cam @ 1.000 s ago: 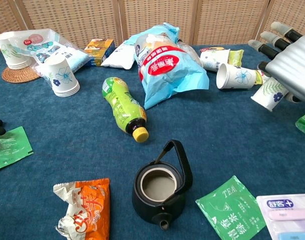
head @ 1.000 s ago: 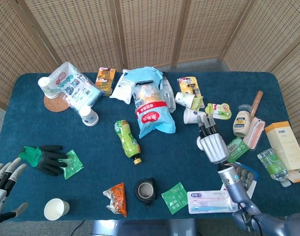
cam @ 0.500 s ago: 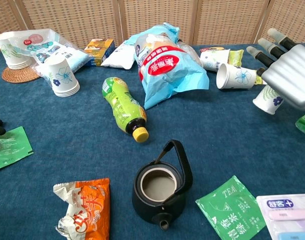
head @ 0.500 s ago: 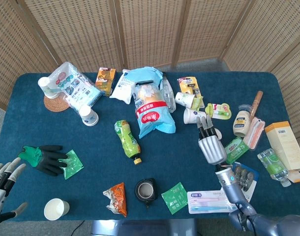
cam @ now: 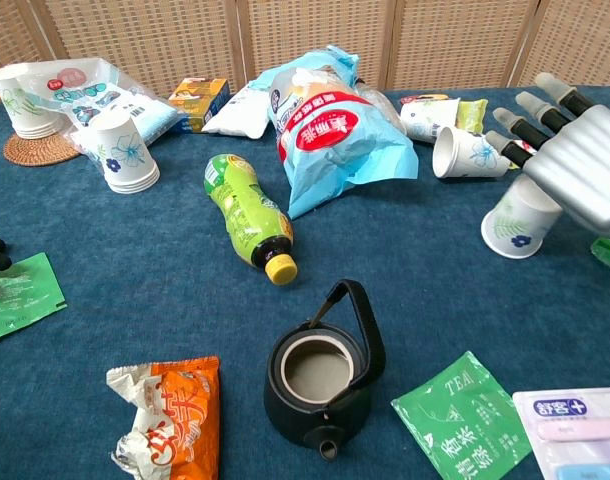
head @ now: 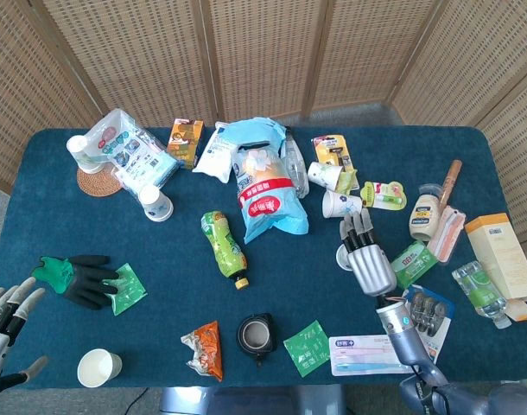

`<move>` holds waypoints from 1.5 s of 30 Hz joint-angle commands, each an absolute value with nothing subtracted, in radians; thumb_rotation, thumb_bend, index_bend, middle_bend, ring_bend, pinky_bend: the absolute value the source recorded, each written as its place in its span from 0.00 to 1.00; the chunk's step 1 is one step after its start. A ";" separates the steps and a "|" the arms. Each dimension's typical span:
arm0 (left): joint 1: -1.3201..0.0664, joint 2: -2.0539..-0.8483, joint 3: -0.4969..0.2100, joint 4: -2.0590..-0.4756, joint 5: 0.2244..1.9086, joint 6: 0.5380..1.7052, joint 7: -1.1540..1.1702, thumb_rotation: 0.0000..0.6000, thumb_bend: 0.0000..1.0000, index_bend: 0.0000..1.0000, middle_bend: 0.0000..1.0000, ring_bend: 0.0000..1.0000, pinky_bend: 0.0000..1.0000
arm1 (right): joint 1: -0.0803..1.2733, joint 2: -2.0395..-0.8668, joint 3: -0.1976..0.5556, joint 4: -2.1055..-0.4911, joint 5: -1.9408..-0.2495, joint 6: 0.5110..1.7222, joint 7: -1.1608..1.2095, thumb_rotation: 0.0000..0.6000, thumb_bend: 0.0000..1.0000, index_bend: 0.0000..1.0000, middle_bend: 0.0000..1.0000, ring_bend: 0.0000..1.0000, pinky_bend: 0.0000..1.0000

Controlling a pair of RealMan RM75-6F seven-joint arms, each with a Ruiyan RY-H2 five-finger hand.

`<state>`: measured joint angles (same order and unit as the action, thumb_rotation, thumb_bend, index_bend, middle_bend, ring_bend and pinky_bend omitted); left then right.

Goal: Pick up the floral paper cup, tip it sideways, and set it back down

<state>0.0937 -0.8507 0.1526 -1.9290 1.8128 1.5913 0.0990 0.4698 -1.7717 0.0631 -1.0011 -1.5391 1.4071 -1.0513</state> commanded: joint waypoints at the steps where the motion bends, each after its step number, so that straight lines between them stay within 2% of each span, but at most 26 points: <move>1: 0.093 -0.851 0.153 -1.929 1.813 1.590 0.100 1.00 0.24 0.00 0.00 0.00 0.00 | 0.456 -1.757 0.062 -1.041 -1.540 1.418 -1.085 1.00 0.23 0.06 0.00 0.00 0.02; 13: 0.094 -0.848 0.156 -1.929 1.818 1.590 0.095 1.00 0.24 0.00 0.00 0.00 0.00 | 0.425 -1.626 0.064 -1.265 -1.557 1.440 -1.080 1.00 0.23 0.06 0.00 0.00 0.00; 18: 0.093 -0.848 0.156 -1.929 1.818 1.588 0.094 1.00 0.24 0.00 0.00 0.00 0.00 | 0.416 -1.544 0.058 -1.368 -1.589 1.454 -0.949 1.00 0.23 0.06 0.00 0.00 0.00; 22: 0.092 -0.849 0.158 -1.930 1.819 1.584 0.100 1.00 0.24 0.00 0.00 0.00 0.00 | 0.423 -1.471 0.051 -1.424 -1.632 1.455 -0.759 1.00 0.22 0.07 0.00 0.00 0.00; 28: 0.092 -0.853 0.158 -1.931 1.820 1.581 0.108 1.00 0.24 0.00 0.00 0.00 0.00 | 0.433 -1.420 0.048 -1.393 -1.683 1.475 -0.493 1.00 0.20 0.08 0.00 0.00 0.00; 34: 0.090 -0.855 0.158 -1.934 1.817 1.574 0.117 1.00 0.24 0.00 0.00 0.00 0.00 | 0.438 -1.430 0.053 -1.279 -1.719 1.531 -0.198 1.00 0.19 0.11 0.00 0.00 0.00; 37: 0.089 -0.855 0.157 -1.935 1.813 1.572 0.119 1.00 0.24 0.00 0.00 0.00 0.00 | 0.430 -1.422 0.057 -1.271 -1.698 1.534 -0.080 1.00 0.19 0.11 0.00 0.00 0.00; 41: 0.089 -0.855 0.155 -1.936 1.810 1.572 0.119 1.00 0.24 0.00 0.00 0.00 0.00 | 0.404 -1.377 0.054 -1.341 -1.651 1.513 -0.008 0.86 0.17 0.11 0.00 0.00 0.00; 45: 0.090 -0.854 0.157 -1.935 1.813 1.575 0.116 1.00 0.24 0.00 0.00 0.00 0.00 | 0.370 -1.311 0.041 -1.456 -1.601 1.483 0.014 0.75 0.12 0.06 0.00 0.00 0.00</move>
<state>0.0898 -0.8545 0.1566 -1.9350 1.8134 1.5750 0.1156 0.3975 -1.3589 0.0496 -1.3868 -1.6397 1.5024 -0.0037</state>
